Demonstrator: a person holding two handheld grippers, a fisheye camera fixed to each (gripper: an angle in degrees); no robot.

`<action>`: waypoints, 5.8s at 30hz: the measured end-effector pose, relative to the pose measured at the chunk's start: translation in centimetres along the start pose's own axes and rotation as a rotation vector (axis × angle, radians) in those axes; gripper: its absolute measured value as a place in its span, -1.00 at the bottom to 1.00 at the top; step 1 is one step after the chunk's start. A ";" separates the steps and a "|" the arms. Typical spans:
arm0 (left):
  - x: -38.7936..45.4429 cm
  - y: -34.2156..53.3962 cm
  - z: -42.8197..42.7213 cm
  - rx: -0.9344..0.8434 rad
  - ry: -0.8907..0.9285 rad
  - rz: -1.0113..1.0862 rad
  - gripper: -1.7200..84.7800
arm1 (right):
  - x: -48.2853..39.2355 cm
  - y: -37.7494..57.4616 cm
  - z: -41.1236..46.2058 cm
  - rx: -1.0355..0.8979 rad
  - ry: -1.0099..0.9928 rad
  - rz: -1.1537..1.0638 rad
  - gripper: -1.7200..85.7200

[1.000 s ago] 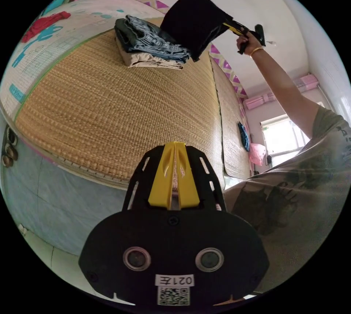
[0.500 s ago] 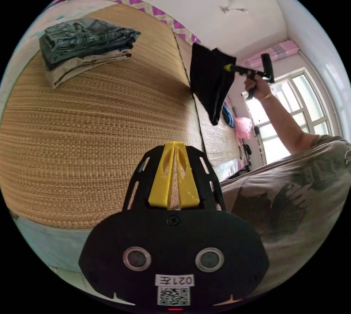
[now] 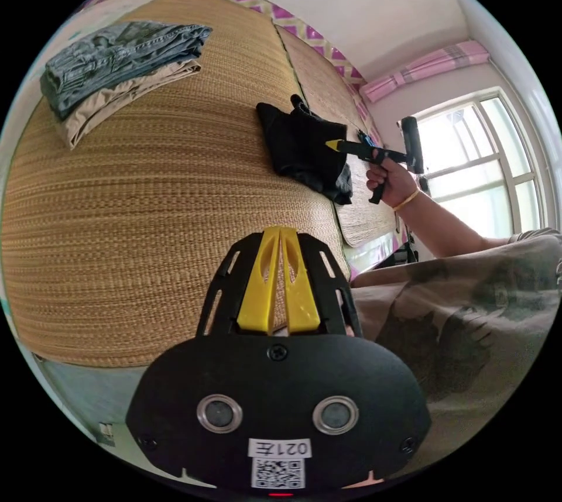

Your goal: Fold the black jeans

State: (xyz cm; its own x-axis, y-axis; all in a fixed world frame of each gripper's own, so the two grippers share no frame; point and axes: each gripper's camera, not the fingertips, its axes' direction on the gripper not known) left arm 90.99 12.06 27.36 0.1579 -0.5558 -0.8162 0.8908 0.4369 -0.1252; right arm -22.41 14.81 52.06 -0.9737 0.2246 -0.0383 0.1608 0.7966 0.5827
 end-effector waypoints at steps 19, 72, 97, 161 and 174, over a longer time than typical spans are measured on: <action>21.3 -14.3 16.3 -0.024 -0.104 0.434 -0.82 | 51.6 33.8 -16.2 0.341 -0.299 0.867 -0.85; -20.7 2.0 -1.5 0.704 0.241 -0.661 -0.89 | 56.8 49.9 -11.3 0.375 -0.430 0.925 -0.73; 6.6 0.8 6.9 0.344 0.291 -0.456 -0.98 | 66.6 40.4 -23.1 0.463 -0.440 0.878 -0.82; 31.5 -48.2 9.4 -0.647 -0.429 0.787 -0.77 | 30.4 -14.6 -17.5 -0.561 0.356 -0.574 -0.97; 32.9 -43.0 2.2 -0.493 -0.421 0.791 -0.98 | 32.1 -11.8 -22.0 -0.519 0.349 -0.546 -0.96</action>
State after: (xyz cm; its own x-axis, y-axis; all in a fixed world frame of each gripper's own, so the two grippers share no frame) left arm 58.83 -26.53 7.11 0.8461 -0.1434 -0.5134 0.2066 0.9761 0.0679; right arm -59.08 0.28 61.77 -0.9012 -0.3735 -0.2199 -0.3603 0.3635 0.8591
